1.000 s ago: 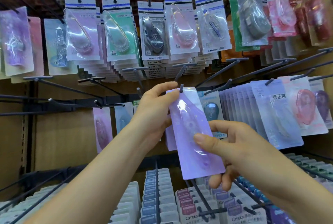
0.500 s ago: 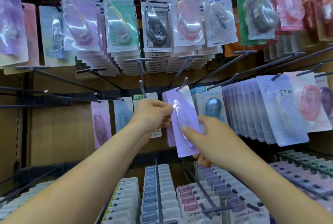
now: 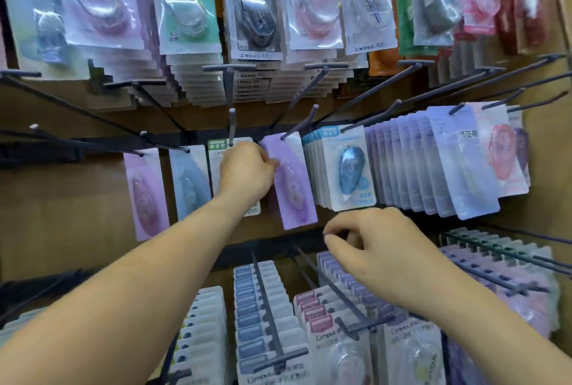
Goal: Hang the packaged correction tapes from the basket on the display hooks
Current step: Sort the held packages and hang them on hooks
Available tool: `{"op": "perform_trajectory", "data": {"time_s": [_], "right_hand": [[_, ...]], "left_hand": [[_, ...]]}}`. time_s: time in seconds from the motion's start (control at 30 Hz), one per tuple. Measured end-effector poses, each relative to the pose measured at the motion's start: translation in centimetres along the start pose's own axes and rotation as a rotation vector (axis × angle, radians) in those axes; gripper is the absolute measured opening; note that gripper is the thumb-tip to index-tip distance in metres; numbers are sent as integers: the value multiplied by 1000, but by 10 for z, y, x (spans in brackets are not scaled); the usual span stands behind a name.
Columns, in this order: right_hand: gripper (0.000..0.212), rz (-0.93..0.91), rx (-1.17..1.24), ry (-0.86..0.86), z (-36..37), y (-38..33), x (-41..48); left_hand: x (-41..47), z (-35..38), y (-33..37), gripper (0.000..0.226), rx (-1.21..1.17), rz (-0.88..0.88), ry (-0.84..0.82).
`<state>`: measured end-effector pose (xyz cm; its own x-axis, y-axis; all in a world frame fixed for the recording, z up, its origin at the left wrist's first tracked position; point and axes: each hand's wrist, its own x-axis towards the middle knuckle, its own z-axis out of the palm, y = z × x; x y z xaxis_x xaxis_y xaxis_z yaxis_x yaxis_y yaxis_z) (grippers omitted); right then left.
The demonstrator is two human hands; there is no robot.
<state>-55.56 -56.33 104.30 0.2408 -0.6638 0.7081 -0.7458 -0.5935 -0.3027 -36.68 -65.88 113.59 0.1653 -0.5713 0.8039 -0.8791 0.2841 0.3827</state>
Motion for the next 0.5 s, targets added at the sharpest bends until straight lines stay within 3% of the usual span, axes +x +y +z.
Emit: {"op": "perform_trajectory", "data": {"time_s": [0.17,0.37,0.5], "right_hand": [[13,-110,64,22,0,0,-24],[14,-284,247,15,-1,-20,-41],[20,-453,262,-84,11,-35,-47]], "left_hand": [[-19,-18,-2,23,7,67,-52],[-111,-84,-7,18,-3,254,-152],[-175,-119,-21,18,3,170,-91]]}}
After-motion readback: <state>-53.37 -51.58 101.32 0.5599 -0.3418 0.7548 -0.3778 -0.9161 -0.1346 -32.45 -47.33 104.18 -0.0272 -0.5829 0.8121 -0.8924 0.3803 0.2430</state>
